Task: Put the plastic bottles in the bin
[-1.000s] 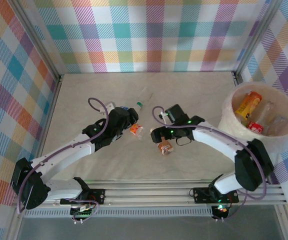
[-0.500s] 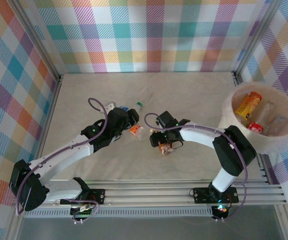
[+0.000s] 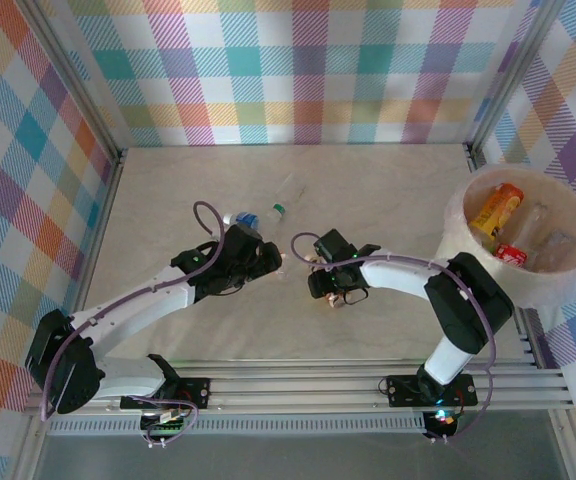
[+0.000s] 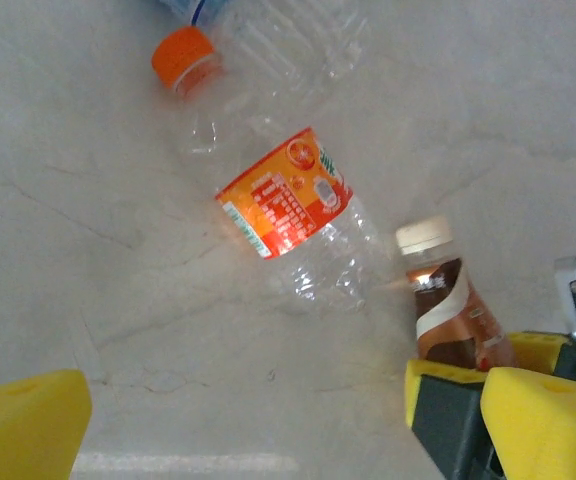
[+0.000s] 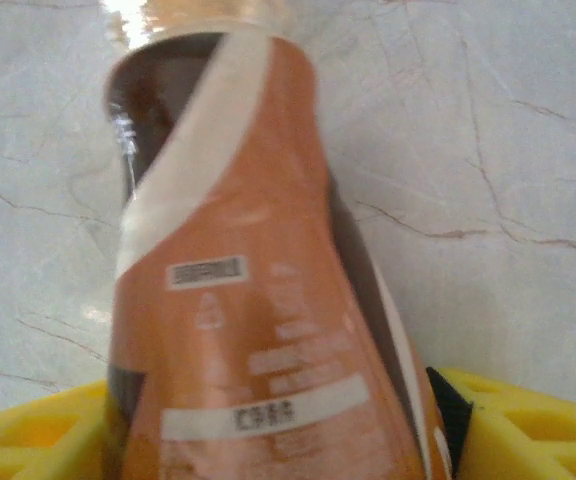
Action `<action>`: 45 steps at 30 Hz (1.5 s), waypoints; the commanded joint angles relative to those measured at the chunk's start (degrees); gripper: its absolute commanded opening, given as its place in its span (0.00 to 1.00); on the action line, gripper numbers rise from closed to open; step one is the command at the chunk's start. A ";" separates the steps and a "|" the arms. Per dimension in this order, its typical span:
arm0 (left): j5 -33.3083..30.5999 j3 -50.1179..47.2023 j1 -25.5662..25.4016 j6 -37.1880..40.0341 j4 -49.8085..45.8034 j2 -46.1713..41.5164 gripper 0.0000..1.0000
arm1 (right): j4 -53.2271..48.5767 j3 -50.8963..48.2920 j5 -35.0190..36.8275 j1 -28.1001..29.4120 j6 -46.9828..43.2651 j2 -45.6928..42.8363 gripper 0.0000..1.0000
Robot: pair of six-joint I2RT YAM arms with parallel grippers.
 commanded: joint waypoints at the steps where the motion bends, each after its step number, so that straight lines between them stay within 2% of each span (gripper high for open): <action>1: 3.02 -0.54 0.31 0.91 0.11 0.01 1.00 | 1.95 -0.82 1.60 0.47 0.65 -2.81 0.65; 10: 6.08 1.35 0.10 3.27 3.27 2.22 1.00 | 3.66 -1.47 4.05 0.39 3.58 -7.84 0.59; 22: 11.81 -0.62 -0.50 9.01 12.40 -1.84 1.00 | 7.19 0.00 5.06 -1.06 8.94 -18.15 0.58; 32: 16.34 -0.11 -2.17 12.77 22.84 -3.61 1.00 | 7.85 2.73 3.49 -5.10 8.75 -28.34 0.57; 40: 17.42 6.16 -6.07 16.73 23.76 0.89 1.00 | 7.75 4.25 4.79 -8.23 9.11 -36.50 0.56; 45: 20.64 8.69 -6.63 16.42 28.89 4.49 1.00 | 6.13 6.30 1.15 -12.36 8.66 -39.59 0.55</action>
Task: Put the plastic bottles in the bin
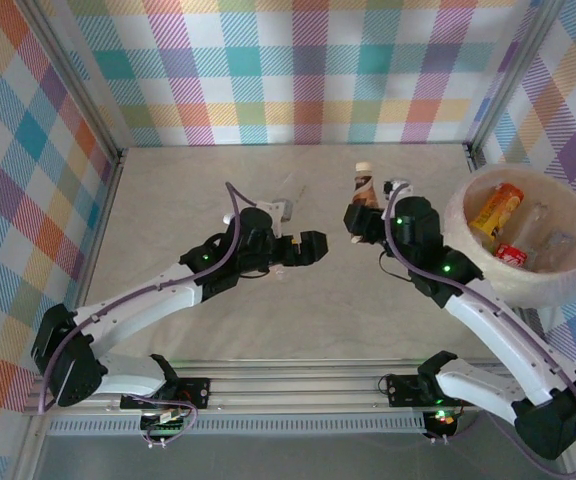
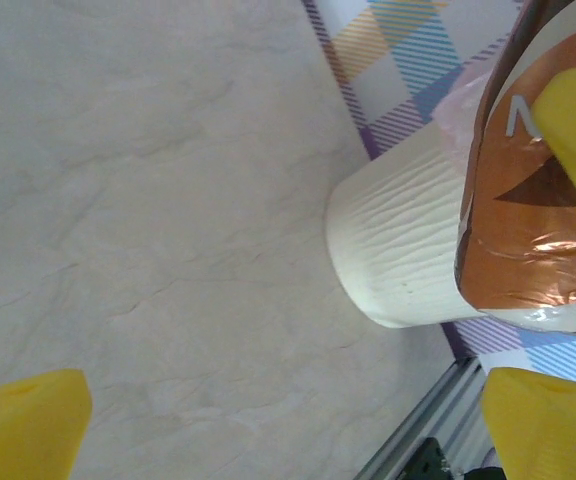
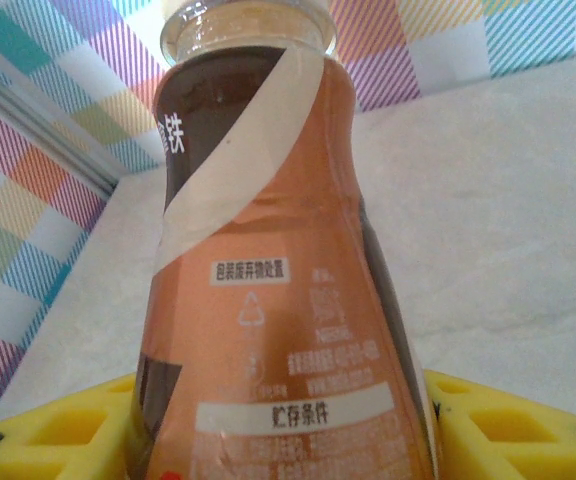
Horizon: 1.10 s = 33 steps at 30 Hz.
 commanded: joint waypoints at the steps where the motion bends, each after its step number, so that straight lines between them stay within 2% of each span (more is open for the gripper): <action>1: 4.76 2.43 -0.80 1.53 6.39 2.29 1.00 | -0.34 3.25 -3.15 -2.85 -0.23 -2.09 0.55; 6: 8.66 4.01 -1.08 1.30 10.67 4.92 1.00 | -3.91 7.30 -4.22 -8.13 -4.86 -5.57 0.54; 11: 8.00 2.85 -1.26 1.75 13.17 4.35 1.00 | -8.68 11.39 -0.53 -12.93 -8.49 -7.40 0.54; 15: 7.17 0.89 -1.27 3.19 14.84 2.70 1.00 | -11.38 13.84 -1.67 -18.41 -8.99 -7.65 0.53; 23: 5.94 -2.66 -1.26 6.39 17.23 -0.56 1.00 | -19.65 20.80 -11.52 -37.67 -10.38 -4.13 0.53; 27: 4.58 -2.70 -1.26 7.14 15.57 -1.24 1.00 | -22.63 21.40 -13.96 -48.16 -11.51 -2.53 0.52; 33: 2.91 -3.42 -1.27 7.64 14.70 -1.81 1.00 | -23.58 20.37 -18.86 -60.33 -13.04 -0.63 0.53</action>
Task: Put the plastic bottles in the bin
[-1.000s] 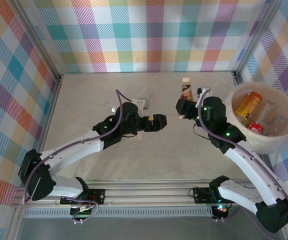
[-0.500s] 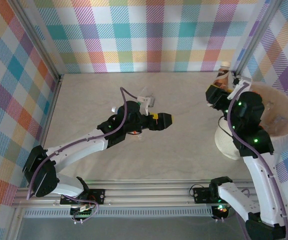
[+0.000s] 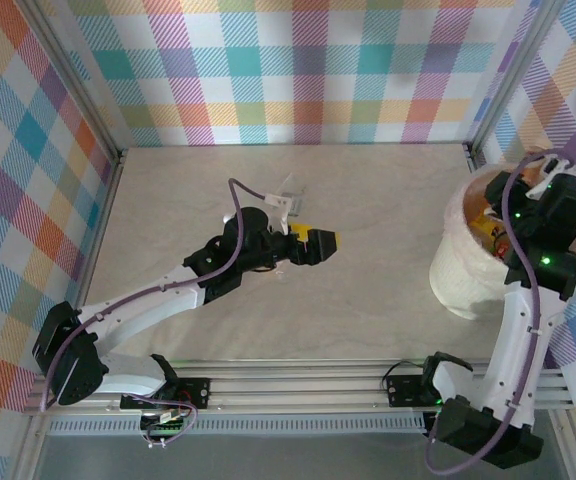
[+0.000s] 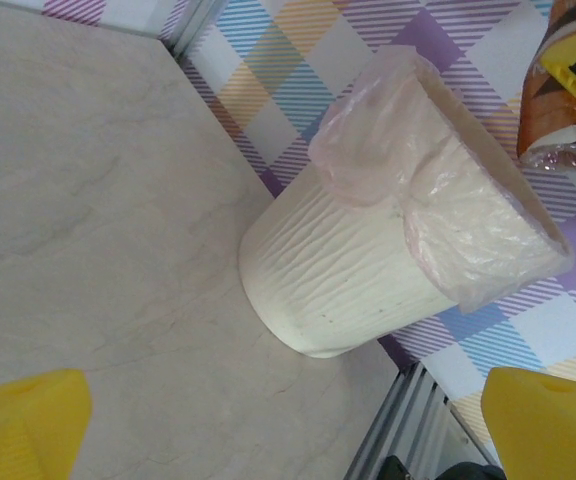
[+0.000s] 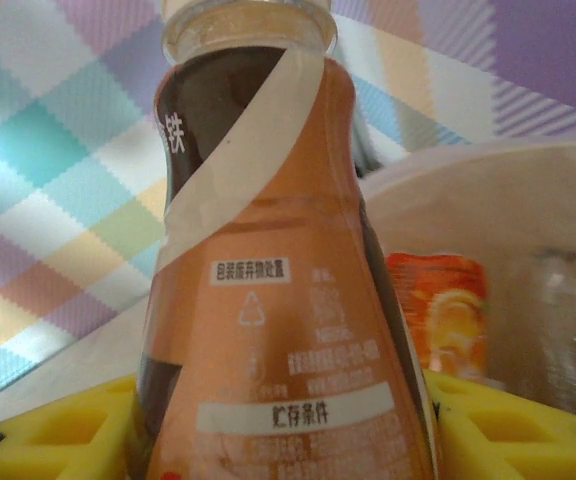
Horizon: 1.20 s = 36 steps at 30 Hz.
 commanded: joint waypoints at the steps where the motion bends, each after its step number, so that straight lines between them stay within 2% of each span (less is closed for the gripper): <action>1: -1.61 -0.77 -0.69 1.82 0.44 -1.57 1.00 | -1.16 0.29 -4.88 -5.13 -1.72 0.68 0.54; 5: -1.84 -0.11 -0.70 2.44 -0.71 -1.29 1.00 | -0.79 -1.24 1.03 -8.10 -2.86 0.37 0.54; 16: -0.49 3.43 -0.69 1.21 -3.08 2.05 1.00 | -6.26 -0.48 15.57 -8.32 -10.42 1.55 0.58; 20: 0.27 4.40 -0.69 0.28 -4.08 3.18 1.00 | -7.31 -0.39 18.85 -8.35 -14.05 3.21 0.64; 22: 0.27 4.59 -0.72 -0.01 -4.32 3.46 1.00 | -8.24 0.11 20.71 -8.32 -15.07 4.05 0.70; 25: -0.08 4.60 -0.69 -0.46 -4.22 3.61 1.00 | -8.88 0.23 21.87 -8.30 -15.59 4.21 0.82; 27: -0.58 4.51 -0.69 -0.77 -4.03 3.53 1.00 | -8.82 0.06 22.09 -8.30 -15.49 4.04 0.85; 33: -1.61 3.89 -0.69 -1.85 -3.47 3.19 1.00 | -8.66 0.92 22.09 -8.30 -14.64 4.00 0.89; 36: -2.40 3.82 -0.69 -1.83 -3.93 3.07 1.00 | -8.62 1.11 18.26 -8.30 -13.88 3.40 0.90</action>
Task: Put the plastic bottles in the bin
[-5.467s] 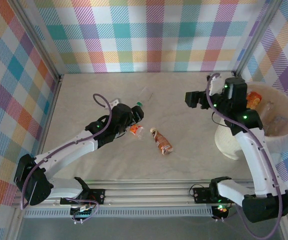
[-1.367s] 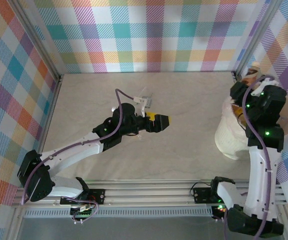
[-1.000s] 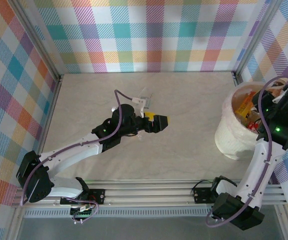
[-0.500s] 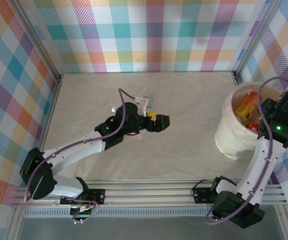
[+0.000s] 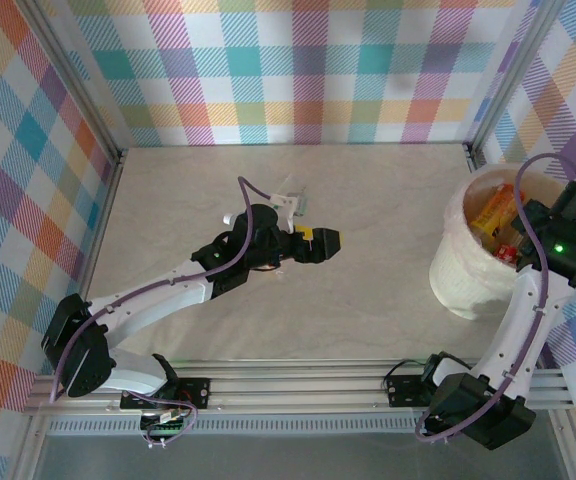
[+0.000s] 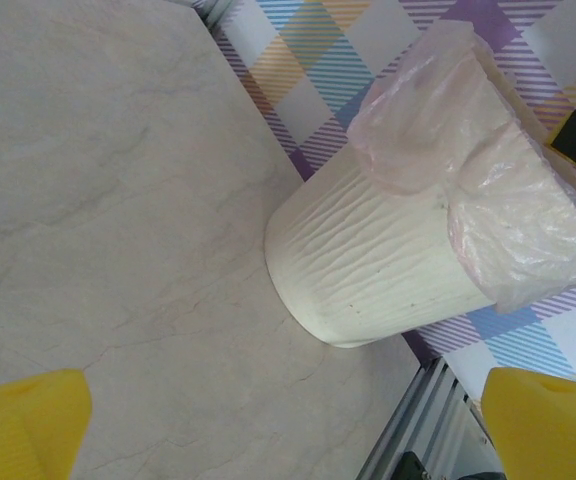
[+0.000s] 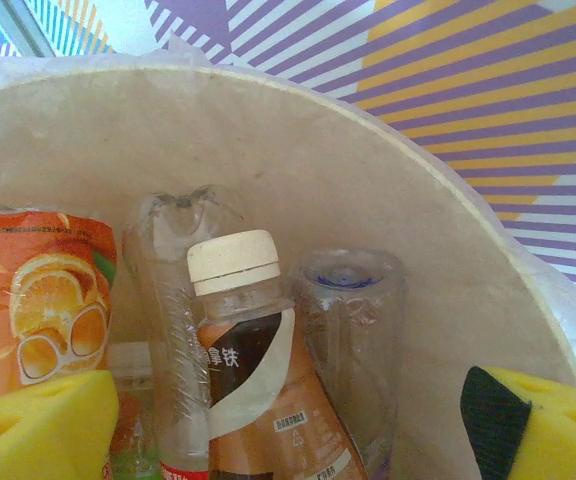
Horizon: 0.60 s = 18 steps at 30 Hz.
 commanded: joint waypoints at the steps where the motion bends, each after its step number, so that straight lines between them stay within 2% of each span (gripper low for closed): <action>1: -1.47 0.97 -0.70 -0.42 -0.49 -0.45 1.00 | -0.47 1.81 -5.32 -0.41 0.69 -1.50 0.90; 7: -3.30 0.86 -0.69 -1.02 -0.93 -0.41 1.00 | -2.63 3.59 -20.63 -0.27 2.71 -0.78 0.96; 13: -6.73 0.56 -0.70 -2.19 -3.34 -0.47 1.00 | -1.48 3.71 -25.22 -0.13 4.00 -1.29 0.98; 18: -13.24 0.68 -0.63 -4.08 -7.91 -0.34 1.00 | 1.03 3.05 -32.62 1.82 5.84 -2.30 1.00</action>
